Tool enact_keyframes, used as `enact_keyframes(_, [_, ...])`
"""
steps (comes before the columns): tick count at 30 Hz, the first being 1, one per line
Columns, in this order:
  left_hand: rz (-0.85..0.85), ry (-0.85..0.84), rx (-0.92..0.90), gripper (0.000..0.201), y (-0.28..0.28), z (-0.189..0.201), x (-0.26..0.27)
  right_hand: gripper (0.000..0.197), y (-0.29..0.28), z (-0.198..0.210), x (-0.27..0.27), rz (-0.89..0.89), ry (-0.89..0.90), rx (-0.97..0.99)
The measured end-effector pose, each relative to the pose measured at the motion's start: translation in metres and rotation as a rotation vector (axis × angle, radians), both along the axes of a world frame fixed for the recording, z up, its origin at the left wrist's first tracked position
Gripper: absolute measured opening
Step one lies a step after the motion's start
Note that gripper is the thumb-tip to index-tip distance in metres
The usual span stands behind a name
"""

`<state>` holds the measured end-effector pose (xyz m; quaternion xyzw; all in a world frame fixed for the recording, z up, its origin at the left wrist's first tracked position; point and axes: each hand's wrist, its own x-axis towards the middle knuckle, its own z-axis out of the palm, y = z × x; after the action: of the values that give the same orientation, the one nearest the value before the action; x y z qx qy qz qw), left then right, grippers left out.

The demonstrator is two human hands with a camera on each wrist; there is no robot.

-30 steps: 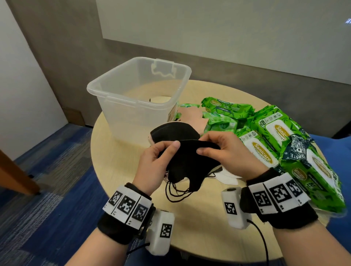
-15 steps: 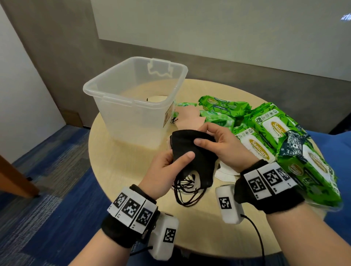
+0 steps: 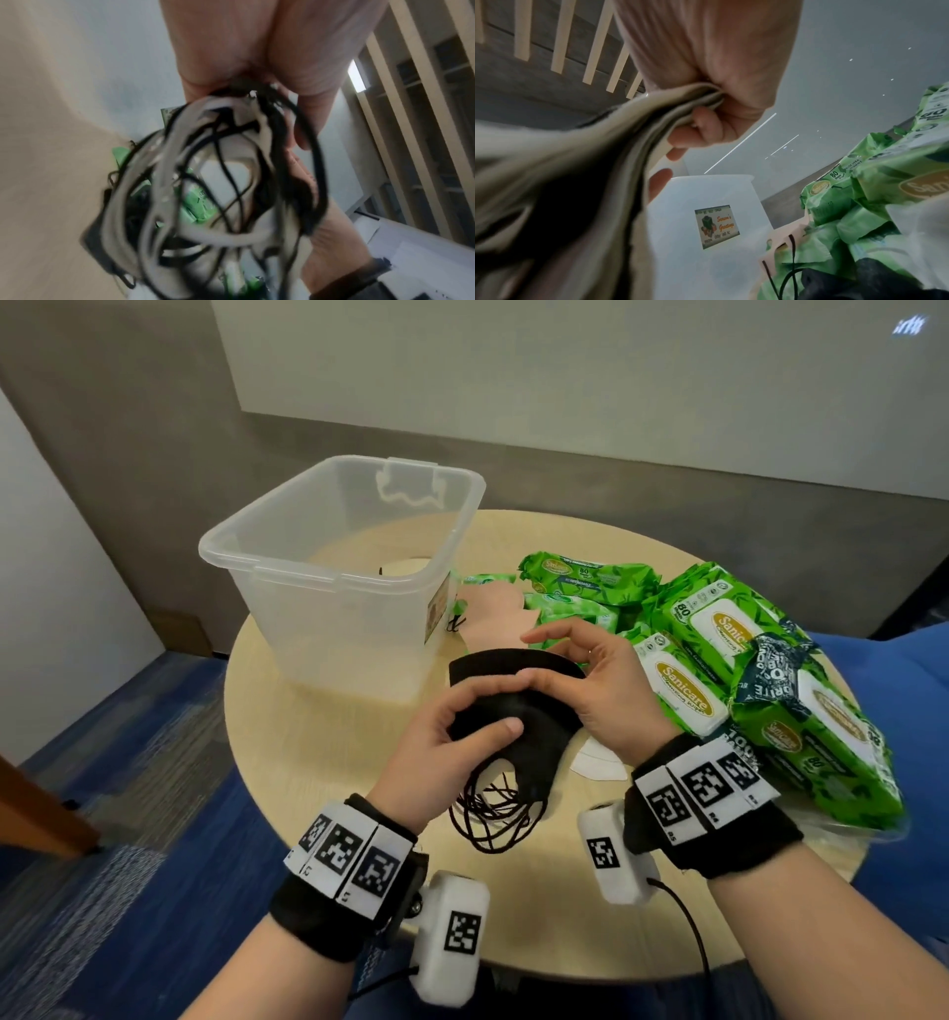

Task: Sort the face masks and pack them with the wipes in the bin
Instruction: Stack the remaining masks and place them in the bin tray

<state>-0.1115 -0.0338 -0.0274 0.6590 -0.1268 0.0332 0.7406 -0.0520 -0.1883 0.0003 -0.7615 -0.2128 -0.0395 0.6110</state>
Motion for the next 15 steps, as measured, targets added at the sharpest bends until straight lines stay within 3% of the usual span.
enact_keyframes(5, [0.006,0.119,0.028,0.027,-0.003,0.0,0.004,0.013,0.004,-0.007,0.006,-0.057,-0.076,-0.104])
enact_keyframes(10, [0.214,0.135,0.033,0.03,0.011,-0.009,0.012,0.009,-0.013,-0.007,0.025,-0.29,-0.034,-0.191])
enact_keyframes(15, [0.382,0.142,-0.005,0.026,0.027,-0.016,0.016,0.02,-0.033,-0.02,0.042,-0.376,0.104,-0.555])
